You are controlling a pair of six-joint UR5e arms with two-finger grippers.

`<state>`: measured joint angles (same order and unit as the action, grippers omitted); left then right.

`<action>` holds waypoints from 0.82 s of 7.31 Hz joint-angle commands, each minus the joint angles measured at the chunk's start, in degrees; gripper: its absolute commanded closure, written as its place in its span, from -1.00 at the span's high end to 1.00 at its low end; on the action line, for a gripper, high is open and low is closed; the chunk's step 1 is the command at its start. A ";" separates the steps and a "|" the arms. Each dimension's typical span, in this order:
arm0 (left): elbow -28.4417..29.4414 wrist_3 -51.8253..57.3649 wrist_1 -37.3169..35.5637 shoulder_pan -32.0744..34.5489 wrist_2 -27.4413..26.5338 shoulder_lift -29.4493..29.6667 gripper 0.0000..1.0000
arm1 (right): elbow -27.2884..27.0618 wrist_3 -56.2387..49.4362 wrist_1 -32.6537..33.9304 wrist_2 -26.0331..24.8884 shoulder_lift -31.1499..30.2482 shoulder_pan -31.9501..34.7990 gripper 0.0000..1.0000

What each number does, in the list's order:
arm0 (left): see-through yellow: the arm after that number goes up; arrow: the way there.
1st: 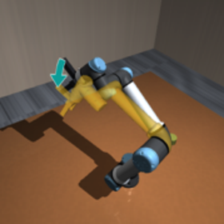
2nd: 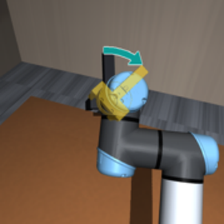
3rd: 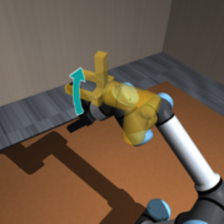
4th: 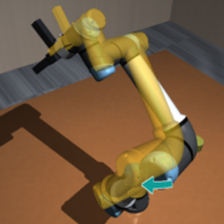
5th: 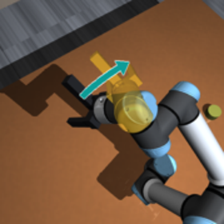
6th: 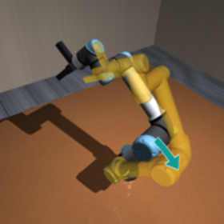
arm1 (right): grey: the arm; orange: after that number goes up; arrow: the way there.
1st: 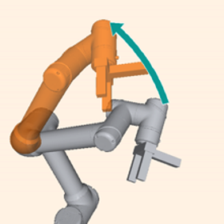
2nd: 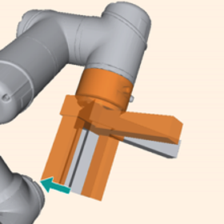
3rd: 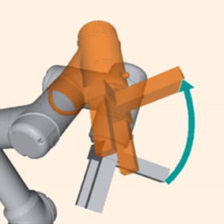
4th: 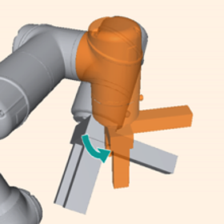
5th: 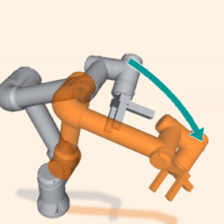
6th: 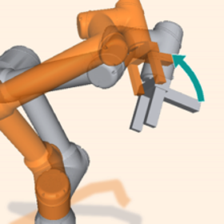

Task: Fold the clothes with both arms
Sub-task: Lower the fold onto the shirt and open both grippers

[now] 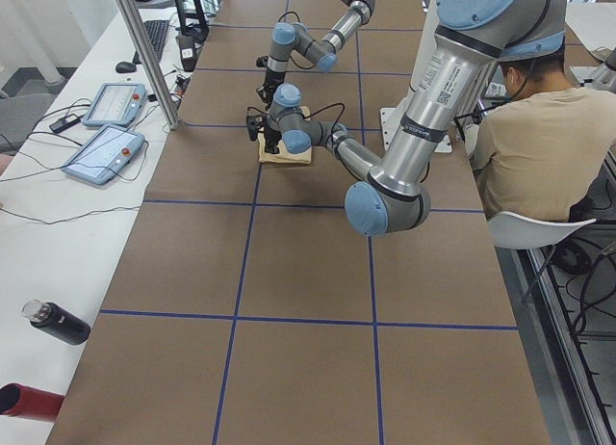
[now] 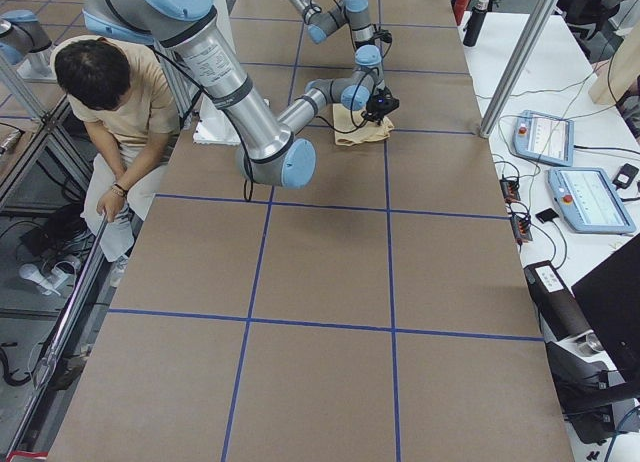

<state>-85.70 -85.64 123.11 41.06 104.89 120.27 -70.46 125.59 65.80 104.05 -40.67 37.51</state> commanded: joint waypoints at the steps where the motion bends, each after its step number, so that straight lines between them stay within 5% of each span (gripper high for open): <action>1: 1.58 4.68 0.55 3.92 0.14 0.93 0.97 | 7.06 -7.00 -1.20 1.23 4.80 3.60 1.00; 3: 1.15 4.78 0.90 4.20 0.32 0.85 0.98 | 6.91 -12.20 -1.02 5.44 4.03 8.16 1.00; 6: -5.58 15.27 0.90 7.01 9.53 -4.82 0.98 | 2.45 -26.48 -1.03 11.78 -5.17 14.06 1.00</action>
<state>-87.53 -75.96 124.06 46.87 111.54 118.82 -65.93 105.61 64.64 114.06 -41.96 49.32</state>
